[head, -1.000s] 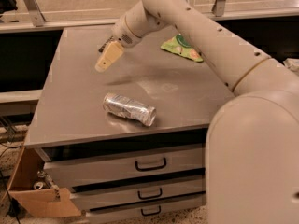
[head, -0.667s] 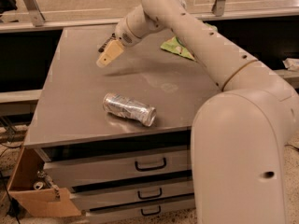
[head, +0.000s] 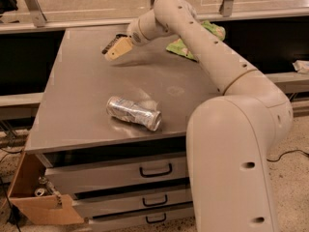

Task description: Pick rxbar chocolate

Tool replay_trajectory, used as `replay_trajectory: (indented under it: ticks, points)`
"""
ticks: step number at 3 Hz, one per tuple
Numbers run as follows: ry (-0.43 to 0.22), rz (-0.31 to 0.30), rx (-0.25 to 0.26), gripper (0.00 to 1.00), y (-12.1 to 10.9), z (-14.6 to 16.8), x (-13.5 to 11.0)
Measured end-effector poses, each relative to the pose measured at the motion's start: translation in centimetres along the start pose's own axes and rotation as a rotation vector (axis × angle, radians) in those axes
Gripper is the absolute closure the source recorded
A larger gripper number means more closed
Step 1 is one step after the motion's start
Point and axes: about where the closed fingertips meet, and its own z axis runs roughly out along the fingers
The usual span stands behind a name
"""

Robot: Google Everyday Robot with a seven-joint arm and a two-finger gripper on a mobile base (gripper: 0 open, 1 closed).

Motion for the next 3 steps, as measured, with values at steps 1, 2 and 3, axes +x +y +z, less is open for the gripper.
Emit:
replay_trajectory:
  ticks: [1, 2, 3]
  points:
    - [-0.018, 0.045, 0.045, 0.00, -1.8, 1.0, 0.0]
    - [-0.013, 0.077, 0.074, 0.00, -2.7, 2.4, 0.1]
    - [0.004, 0.107, 0.077, 0.00, -3.2, 3.9, 0.8]
